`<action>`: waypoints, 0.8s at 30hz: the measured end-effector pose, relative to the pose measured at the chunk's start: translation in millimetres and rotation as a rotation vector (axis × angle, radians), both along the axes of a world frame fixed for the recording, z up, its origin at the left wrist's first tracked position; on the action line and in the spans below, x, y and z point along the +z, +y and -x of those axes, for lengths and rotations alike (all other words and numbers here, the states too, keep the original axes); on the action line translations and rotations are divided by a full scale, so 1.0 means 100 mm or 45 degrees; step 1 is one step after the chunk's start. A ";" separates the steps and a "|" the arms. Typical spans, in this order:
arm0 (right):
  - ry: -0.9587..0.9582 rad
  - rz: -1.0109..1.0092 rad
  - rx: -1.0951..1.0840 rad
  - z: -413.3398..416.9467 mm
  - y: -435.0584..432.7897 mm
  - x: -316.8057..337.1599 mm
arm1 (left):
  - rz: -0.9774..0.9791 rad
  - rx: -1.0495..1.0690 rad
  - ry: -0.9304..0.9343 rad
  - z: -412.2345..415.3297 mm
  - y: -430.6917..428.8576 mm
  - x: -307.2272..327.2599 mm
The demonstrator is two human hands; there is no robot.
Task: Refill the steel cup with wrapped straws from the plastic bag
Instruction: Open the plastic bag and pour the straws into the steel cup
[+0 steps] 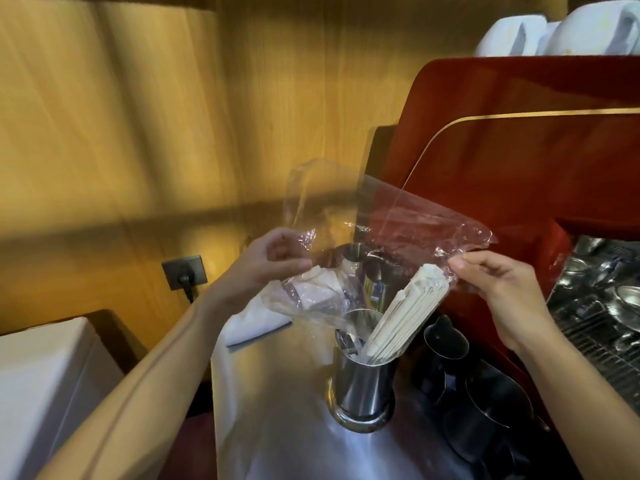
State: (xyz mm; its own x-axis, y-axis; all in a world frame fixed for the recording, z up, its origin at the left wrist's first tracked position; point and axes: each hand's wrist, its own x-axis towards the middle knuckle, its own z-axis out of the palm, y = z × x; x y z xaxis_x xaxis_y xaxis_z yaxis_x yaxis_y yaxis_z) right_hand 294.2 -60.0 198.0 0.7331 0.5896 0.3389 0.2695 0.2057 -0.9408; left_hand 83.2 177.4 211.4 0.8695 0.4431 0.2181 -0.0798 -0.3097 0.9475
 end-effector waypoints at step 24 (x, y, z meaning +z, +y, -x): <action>-0.035 -0.106 -0.080 0.11 0.13 0.03 | 0.134 0.389 -0.196 0.24 -0.02 -0.18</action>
